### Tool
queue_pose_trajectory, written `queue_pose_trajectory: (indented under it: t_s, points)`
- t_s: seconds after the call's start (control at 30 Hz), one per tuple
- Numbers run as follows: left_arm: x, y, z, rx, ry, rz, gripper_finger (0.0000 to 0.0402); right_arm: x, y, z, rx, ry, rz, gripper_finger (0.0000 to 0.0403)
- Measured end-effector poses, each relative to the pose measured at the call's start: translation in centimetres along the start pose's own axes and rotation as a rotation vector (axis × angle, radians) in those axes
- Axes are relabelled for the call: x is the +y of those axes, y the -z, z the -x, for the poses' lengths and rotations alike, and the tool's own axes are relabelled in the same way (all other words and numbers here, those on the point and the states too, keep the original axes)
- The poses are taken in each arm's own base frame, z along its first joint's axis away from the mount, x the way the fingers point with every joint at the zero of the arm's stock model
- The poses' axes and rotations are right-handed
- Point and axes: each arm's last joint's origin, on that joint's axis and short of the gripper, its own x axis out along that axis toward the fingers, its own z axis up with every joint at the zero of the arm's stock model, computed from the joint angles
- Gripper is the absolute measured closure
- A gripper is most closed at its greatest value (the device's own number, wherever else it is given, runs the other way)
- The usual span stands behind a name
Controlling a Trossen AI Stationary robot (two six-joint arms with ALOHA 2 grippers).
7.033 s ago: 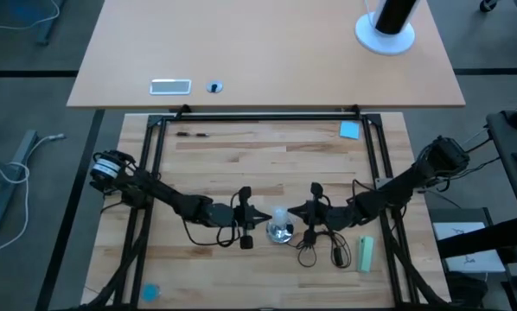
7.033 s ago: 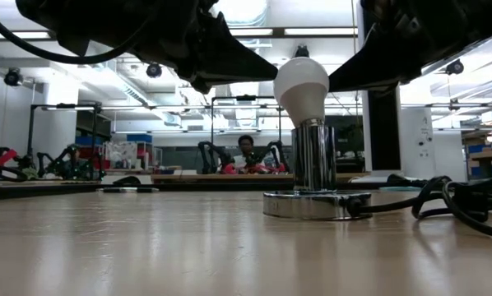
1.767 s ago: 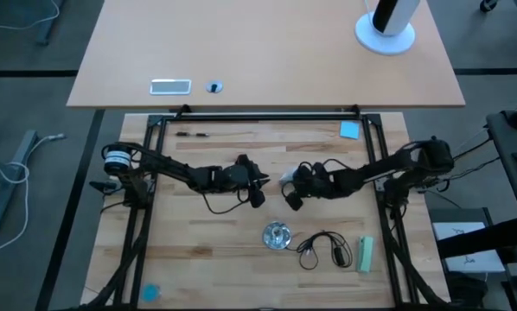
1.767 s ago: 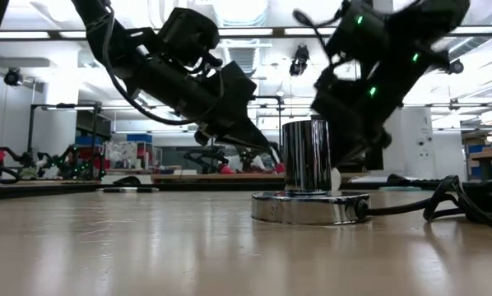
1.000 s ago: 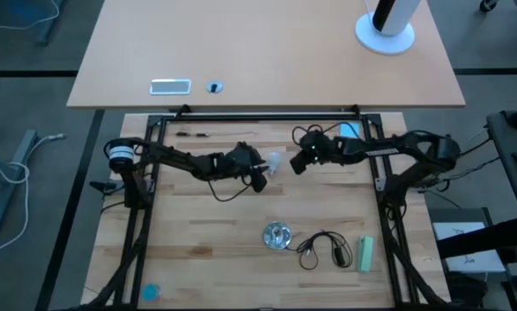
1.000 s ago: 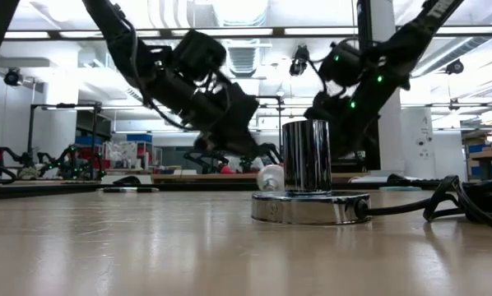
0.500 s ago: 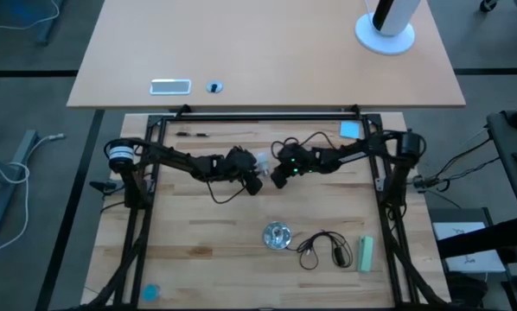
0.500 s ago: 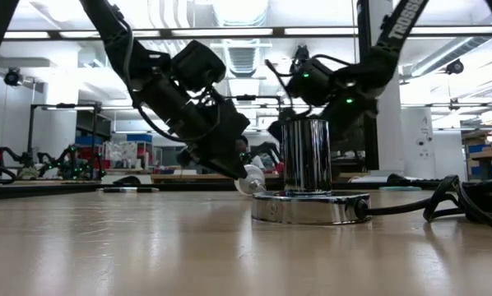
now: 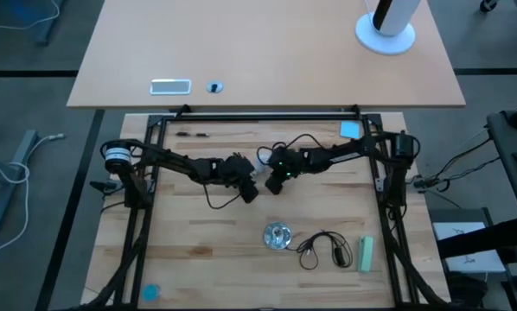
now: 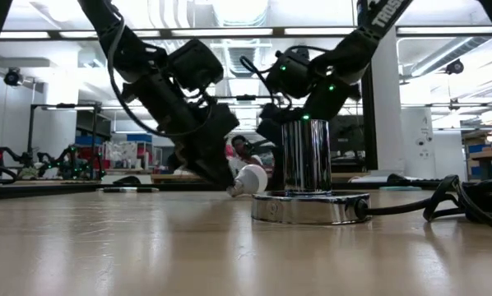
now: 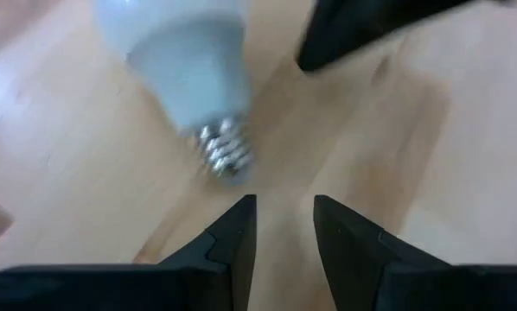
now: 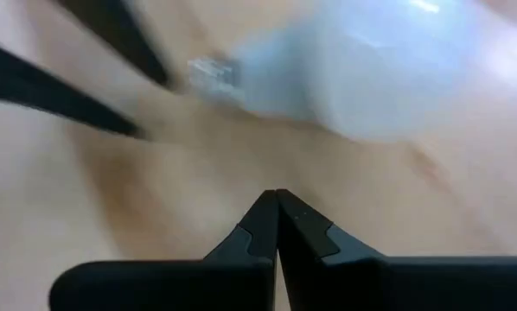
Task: Screw lightbulb
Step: Insert the lightbulb into the lamp
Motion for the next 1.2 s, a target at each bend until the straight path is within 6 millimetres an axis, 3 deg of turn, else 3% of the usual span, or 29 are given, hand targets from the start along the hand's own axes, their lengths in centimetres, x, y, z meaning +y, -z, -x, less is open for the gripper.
queue_pose_trajectory:
  t_s: [0.13,0.43,0.67,0.9,1.03,1.2]
  points:
    - [-0.3,-1.0,0.3,-0.105,-0.002,0.002,0.0293,-1.2,-0.5,1.3,-0.032,0.190,0.024,0.0403]
    - [-0.4,-1.7,0.1,-0.191,-0.051,-0.054,0.0259,-2.5,-0.9,1.5,-0.035,0.199,0.016,0.0403]
    - [-0.2,-0.3,-2.4,-0.164,-0.090,-0.259,0.0211,-2.5,-0.7,1.4,-0.026,0.199,0.018,0.0403]
    - [-0.5,0.6,-5.1,-0.213,0.004,-0.316,0.0205,-2.6,-0.5,1.4,-0.017,0.192,0.019,0.0403]
    - [-0.3,1.2,-6.1,-0.203,0.008,-0.269,0.0227,-2.6,-0.4,1.3,-0.006,0.183,0.024,0.0403]
    - [-0.4,1.4,-6.1,-0.192,0.011,-0.265,0.0306,-2.7,0.0,1.7,0.039,0.195,0.032,0.0403]
